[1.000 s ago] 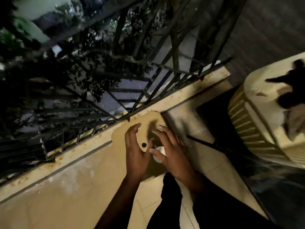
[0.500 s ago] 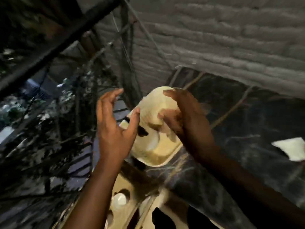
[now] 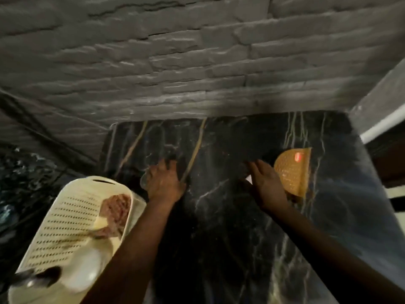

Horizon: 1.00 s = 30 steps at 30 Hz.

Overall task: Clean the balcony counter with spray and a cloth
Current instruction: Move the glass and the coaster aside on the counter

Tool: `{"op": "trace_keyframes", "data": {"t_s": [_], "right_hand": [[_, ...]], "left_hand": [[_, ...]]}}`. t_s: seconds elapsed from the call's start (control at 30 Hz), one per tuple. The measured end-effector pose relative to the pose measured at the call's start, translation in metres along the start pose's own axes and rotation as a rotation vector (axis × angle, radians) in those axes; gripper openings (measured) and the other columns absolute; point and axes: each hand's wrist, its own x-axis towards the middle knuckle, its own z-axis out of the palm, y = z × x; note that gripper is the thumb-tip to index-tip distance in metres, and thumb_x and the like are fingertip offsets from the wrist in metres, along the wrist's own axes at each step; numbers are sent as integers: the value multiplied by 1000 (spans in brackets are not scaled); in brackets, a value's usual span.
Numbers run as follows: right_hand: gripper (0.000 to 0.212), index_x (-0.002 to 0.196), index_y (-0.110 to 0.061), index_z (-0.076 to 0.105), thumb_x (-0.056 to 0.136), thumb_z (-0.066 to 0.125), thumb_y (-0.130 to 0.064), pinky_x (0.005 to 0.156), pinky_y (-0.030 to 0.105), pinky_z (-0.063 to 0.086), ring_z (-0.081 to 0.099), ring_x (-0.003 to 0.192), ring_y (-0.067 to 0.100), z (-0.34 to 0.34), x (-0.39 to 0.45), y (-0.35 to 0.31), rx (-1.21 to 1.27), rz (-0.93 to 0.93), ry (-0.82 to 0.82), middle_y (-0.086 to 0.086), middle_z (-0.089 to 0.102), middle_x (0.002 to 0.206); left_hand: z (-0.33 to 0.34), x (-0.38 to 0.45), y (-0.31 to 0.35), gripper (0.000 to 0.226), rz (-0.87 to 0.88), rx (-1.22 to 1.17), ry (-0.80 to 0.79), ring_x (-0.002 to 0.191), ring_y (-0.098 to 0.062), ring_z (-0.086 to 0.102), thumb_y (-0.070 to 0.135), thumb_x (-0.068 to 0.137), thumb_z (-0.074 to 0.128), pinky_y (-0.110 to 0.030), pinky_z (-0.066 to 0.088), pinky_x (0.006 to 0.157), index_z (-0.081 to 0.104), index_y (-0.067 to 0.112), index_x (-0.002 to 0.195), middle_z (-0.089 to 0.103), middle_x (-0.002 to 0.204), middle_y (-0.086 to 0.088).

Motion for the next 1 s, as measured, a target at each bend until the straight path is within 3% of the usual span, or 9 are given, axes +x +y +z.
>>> {"op": "trace_keyframes", "data": {"t_s": [0.1,0.2,0.37,0.53,0.73,0.83,1.0], "right_hand": [[58,141,-9,36,91,53,-35,107,46,33,38,130,36,15,0,32,-43,71,-211,16,42,140],[63,146,-11,26,93,50,-35,110,43,27,27,137,32,26,-1,39,-96,50,-305,14,30,149],[62,146,-14,25,93,50,-35,111,41,25,27,137,28,32,0,41,-67,63,-304,11,29,150],[61,142,-12,32,90,56,-32,107,44,32,34,133,30,27,-2,38,-9,49,-248,13,37,145],[55,137,-7,41,89,60,-27,101,44,39,41,128,33,17,-13,40,14,37,-192,16,45,138],[54,137,-7,42,89,60,-25,99,44,41,42,127,34,11,-20,42,26,63,-176,17,45,137],[54,139,-11,39,90,58,-24,101,39,39,38,130,29,8,-31,49,17,81,-162,14,40,142]], "left_hand": [[7,19,-13,78,-115,125,-157,137,-44,26,60,80,57,-54,18,114,29,27,145,26,152,-18],[8,25,-19,74,-187,168,-294,137,-48,25,42,86,56,-55,24,112,18,31,149,17,156,-18],[10,30,-21,45,-223,152,-205,125,-46,42,26,94,47,-49,41,98,43,21,138,36,144,-18],[4,26,8,34,-82,39,-152,117,-33,54,29,93,52,-39,45,92,51,23,126,54,130,-11],[11,14,91,39,165,-90,-120,116,-27,52,22,87,62,-36,44,93,50,30,123,52,131,-1],[12,6,126,48,265,-100,-132,125,-26,45,24,87,65,-35,38,102,47,27,131,46,138,-2],[12,1,148,59,313,-62,-150,129,-26,39,24,81,71,-36,39,101,45,28,133,41,140,-3]]}}
